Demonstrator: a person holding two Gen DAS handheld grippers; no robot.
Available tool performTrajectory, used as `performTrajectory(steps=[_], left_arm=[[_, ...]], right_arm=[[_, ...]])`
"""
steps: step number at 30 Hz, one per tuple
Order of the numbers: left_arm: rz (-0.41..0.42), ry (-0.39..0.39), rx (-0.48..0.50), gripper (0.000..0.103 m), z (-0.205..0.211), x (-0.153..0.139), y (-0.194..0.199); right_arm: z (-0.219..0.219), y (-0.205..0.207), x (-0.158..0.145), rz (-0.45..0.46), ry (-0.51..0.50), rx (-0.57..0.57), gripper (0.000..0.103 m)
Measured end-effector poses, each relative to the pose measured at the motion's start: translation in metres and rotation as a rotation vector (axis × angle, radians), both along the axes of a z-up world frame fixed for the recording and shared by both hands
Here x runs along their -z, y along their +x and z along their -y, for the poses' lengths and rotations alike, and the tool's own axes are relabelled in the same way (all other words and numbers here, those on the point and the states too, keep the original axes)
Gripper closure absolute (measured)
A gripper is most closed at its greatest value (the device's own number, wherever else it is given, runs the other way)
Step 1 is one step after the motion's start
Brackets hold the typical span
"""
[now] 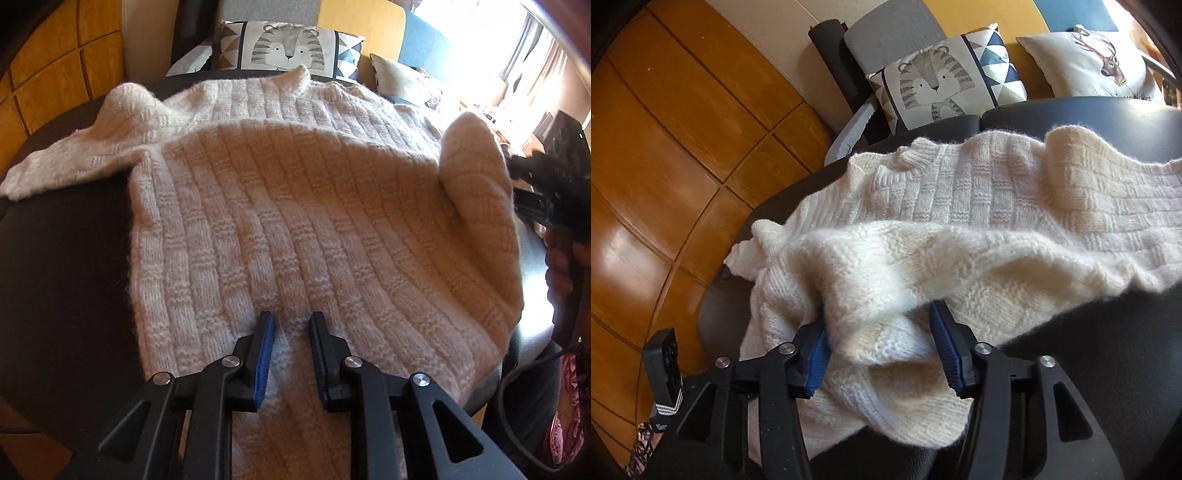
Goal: Fold clothes
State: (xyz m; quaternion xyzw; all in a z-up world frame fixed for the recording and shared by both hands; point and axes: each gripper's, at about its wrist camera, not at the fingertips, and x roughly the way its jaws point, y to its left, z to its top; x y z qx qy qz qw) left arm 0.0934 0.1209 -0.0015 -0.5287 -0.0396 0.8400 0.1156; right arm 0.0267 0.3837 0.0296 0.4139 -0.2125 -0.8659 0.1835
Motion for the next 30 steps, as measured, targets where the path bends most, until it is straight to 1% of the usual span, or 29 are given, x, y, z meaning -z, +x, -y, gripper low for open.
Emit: performTrajectory(steps=[1,3,6,9,12,14,15,16,17,18,19,22,25,28,30], left_arm=[[0.001,0.012,-0.008,0.083,0.001,0.001,0.0],[0.001,0.026,-0.016,0.083,0.003,0.001,0.0],[-0.001,0.041,-0.024,0.083,0.005,0.001,0.001],[-0.005,0.041,-0.028,0.083,0.005,0.001,0.002],[-0.007,0.043,-0.032,0.083,0.006,0.001,0.002],[-0.006,0.048,-0.035,0.083,0.006,0.002,0.001],[-0.006,0.05,-0.036,0.083,0.006,0.003,0.001],[-0.005,0.054,-0.038,0.083,0.006,0.003,0.001],[-0.005,0.057,-0.04,0.083,0.007,0.003,0.001],[-0.006,0.058,-0.04,0.083,0.007,0.003,0.001],[-0.008,0.059,-0.04,0.083,0.007,0.003,0.001],[-0.012,0.071,-0.04,0.083,0.009,0.002,0.001],[-0.006,0.112,-0.048,0.083,0.015,0.0,0.0],[-0.021,0.144,-0.093,0.083,0.027,-0.005,0.004],[-0.04,0.12,-0.096,0.083,0.029,-0.008,0.008]], right_arm=[[-0.002,0.01,-0.004,-0.026,0.006,0.004,0.041],[-0.004,0.028,-0.008,-0.072,0.048,-0.001,0.036],[0.003,0.05,-0.006,-0.096,0.19,-0.05,0.036],[0.016,0.061,0.002,-0.103,0.345,-0.109,0.036],[0.031,0.06,0.014,-0.081,0.443,-0.168,0.036],[0.036,0.054,0.02,-0.072,0.438,-0.176,0.036],[0.038,0.051,0.023,-0.064,0.422,-0.174,0.036],[0.038,0.047,0.026,-0.049,0.393,-0.164,0.04],[0.037,0.044,0.028,-0.034,0.348,-0.155,0.047],[0.035,0.041,0.028,-0.018,0.293,-0.15,0.068],[0.032,0.04,0.028,-0.002,0.239,-0.144,0.079],[0.019,0.042,0.019,0.04,0.073,-0.127,0.085],[-0.003,0.051,0.002,0.043,-0.127,-0.138,0.085],[-0.025,0.062,-0.016,0.067,-0.3,-0.17,0.086],[-0.035,0.068,-0.026,0.1,-0.409,-0.208,0.086]])
